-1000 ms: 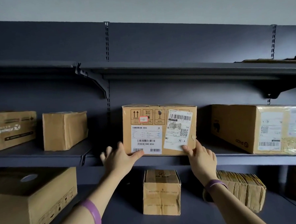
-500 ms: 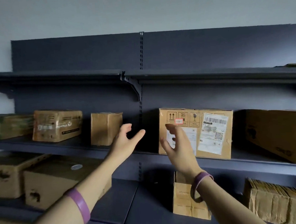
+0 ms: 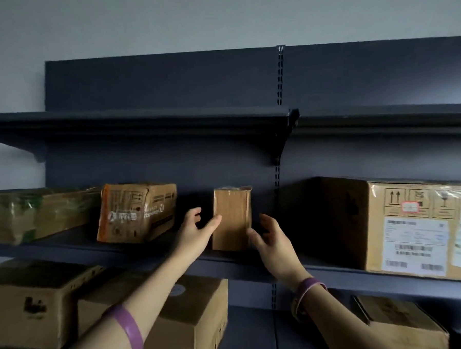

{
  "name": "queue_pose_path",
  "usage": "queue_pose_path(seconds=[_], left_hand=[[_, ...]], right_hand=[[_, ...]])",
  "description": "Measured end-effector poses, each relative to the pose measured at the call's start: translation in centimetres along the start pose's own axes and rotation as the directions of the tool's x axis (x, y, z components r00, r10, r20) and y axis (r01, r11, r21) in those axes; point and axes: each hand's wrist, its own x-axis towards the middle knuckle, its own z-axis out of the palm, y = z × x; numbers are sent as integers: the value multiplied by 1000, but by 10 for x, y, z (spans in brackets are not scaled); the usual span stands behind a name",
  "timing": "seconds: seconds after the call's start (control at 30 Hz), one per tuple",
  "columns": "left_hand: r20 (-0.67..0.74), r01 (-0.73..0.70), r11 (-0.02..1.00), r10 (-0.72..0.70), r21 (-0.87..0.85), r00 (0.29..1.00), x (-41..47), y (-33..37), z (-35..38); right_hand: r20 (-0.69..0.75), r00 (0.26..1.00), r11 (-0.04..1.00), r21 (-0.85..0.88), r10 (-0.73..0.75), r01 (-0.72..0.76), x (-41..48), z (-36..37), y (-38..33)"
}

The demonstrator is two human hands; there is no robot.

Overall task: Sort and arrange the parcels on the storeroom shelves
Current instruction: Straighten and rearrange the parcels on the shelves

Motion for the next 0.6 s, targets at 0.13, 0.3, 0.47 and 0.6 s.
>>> queue_pose_path(seconds=[0.13, 0.3, 0.47, 0.6], left_hand=[[176, 8, 1000, -5, -15, 984, 31, -21, 2], [287, -109, 992, 85, 69, 954, 45, -28, 12], [272, -207, 978, 207, -29, 940, 43, -31, 8], [202, -269, 961, 276, -59, 940, 35, -30, 5]], right_hand=[[-57, 996, 997, -30, 69, -71, 24, 24, 3], [-51, 998, 992, -121, 33, -39, 40, 40, 3], [-100, 995, 986, -165, -7, -10, 37, 44, 4], [-148, 988, 985, -171, -35, 9, 28, 44, 3]])
